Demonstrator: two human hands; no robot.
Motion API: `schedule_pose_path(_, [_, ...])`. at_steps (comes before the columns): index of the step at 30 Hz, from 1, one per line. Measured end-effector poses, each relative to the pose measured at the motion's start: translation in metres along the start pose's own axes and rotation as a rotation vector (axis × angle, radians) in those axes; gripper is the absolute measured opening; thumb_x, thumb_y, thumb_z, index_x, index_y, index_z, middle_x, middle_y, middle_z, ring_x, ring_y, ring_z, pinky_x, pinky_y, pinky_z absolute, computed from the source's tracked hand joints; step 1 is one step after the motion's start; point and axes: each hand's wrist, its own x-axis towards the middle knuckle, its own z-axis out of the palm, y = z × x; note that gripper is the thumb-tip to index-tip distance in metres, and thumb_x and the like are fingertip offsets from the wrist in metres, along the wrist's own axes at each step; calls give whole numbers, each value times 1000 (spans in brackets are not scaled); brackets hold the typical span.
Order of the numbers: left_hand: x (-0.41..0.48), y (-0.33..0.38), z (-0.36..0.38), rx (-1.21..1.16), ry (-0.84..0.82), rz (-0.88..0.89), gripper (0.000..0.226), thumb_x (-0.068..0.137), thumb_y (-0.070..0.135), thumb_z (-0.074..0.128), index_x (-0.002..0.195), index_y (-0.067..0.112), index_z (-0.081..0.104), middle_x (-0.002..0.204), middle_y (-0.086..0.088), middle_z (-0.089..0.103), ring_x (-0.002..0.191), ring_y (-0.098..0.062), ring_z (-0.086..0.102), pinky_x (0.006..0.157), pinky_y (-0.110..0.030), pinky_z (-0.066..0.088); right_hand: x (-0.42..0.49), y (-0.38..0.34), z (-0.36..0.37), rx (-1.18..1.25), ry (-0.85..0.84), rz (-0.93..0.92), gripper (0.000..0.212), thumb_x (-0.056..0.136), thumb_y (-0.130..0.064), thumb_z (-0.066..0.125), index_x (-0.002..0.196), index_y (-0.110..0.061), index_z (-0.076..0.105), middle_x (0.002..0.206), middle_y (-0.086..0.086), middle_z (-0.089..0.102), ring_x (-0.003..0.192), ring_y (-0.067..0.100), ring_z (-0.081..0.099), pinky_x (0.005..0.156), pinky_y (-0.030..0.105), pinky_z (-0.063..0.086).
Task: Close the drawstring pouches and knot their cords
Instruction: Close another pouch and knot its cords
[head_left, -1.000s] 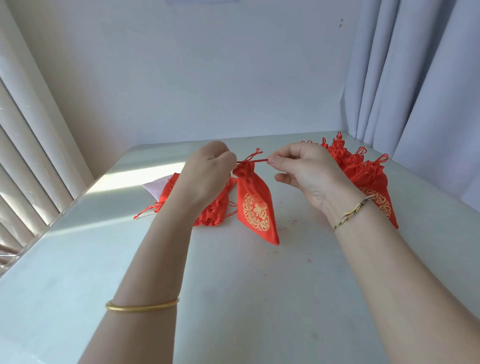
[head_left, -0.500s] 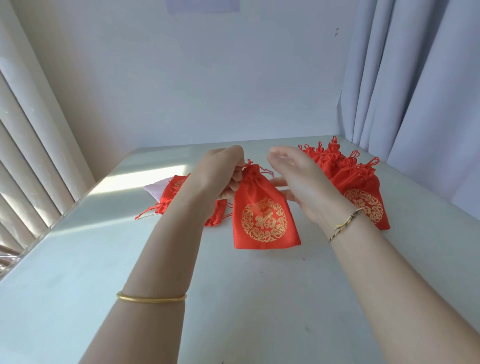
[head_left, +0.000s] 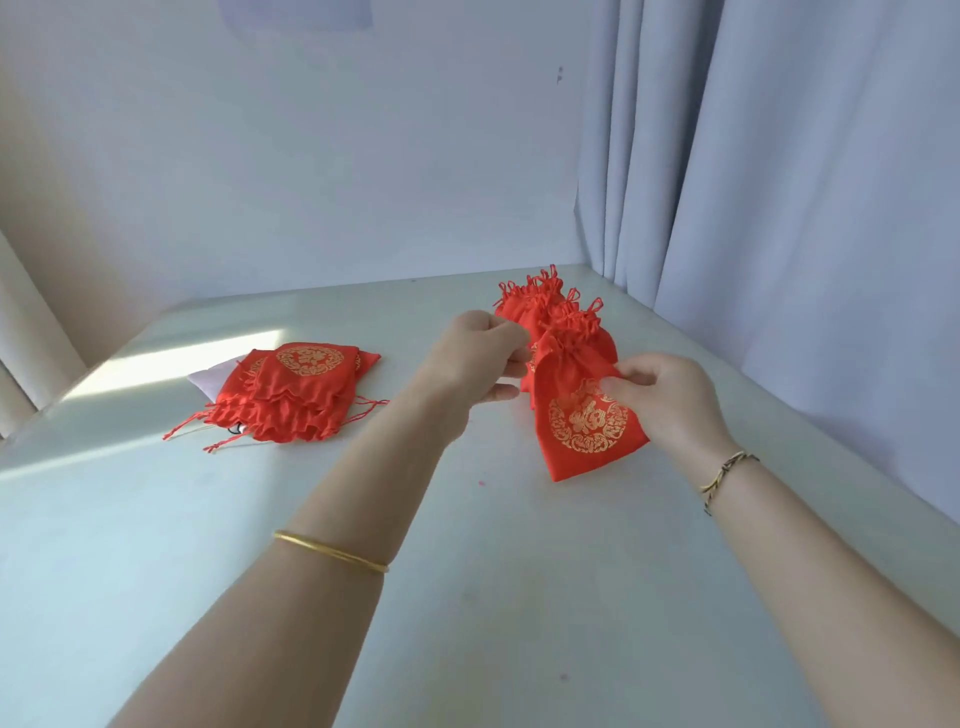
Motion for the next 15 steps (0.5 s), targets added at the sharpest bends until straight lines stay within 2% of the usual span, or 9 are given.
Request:
schedule_pose_path(3, [-1, -15, 21, 126, -105, 67, 18, 90, 3, 47, 79, 13, 56, 81, -6, 59, 71, -13, 57, 64, -26, 50, 11, 15, -3, 21, 55, 62, 13, 82, -16, 65, 69, -15, 64, 64, 5, 60, 55, 20, 53, 62, 33, 44])
schedule_pose_path(6, [3, -34, 40, 274, -201, 70, 20, 88, -1, 47, 97, 9, 62, 91, -5, 60, 80, -16, 59, 71, -32, 53, 19, 20, 5, 71, 93, 102, 9, 85, -13, 59, 78, -10, 62, 70, 11, 62, 48, 19, 57, 54, 34, 48])
schedule_pose_path(8, [12, -45, 49, 355, -167, 79, 29, 86, 0, 48, 111, 9, 61, 107, -7, 62, 93, -20, 59, 85, -38, 53, 24, 22, 13, 118, 101, 133, 7, 86, -13, 57, 92, -11, 59, 79, 10, 64, 53, 22, 63, 55, 36, 55])
schedule_pose_path(10, [20, -54, 53, 384, -129, 81, 35, 85, -2, 47, 116, 9, 59, 115, -8, 60, 106, -23, 57, 93, -39, 49, 28, 25, 20, 119, 115, 134, 20, 84, -15, 58, 103, -13, 52, 88, 11, 62, 67, 30, 66, 66, 45, 57])
schedule_pose_path(12, [28, -62, 55, 371, -103, 87, 38, 84, -5, 45, 116, 8, 57, 108, -7, 60, 108, -26, 57, 93, -40, 48, 30, 28, 26, 116, 136, 109, 26, 80, -14, 58, 101, -16, 43, 98, 14, 56, 80, 35, 64, 75, 50, 55])
schedule_pose_path(15, [34, -65, 58, 315, -75, 97, 41, 83, -9, 37, 117, 6, 54, 90, 2, 56, 100, -25, 57, 86, -36, 48, 31, 31, 27, 139, 157, 92, 29, 76, -11, 57, 95, -17, 37, 106, 15, 46, 84, 37, 62, 77, 52, 53])
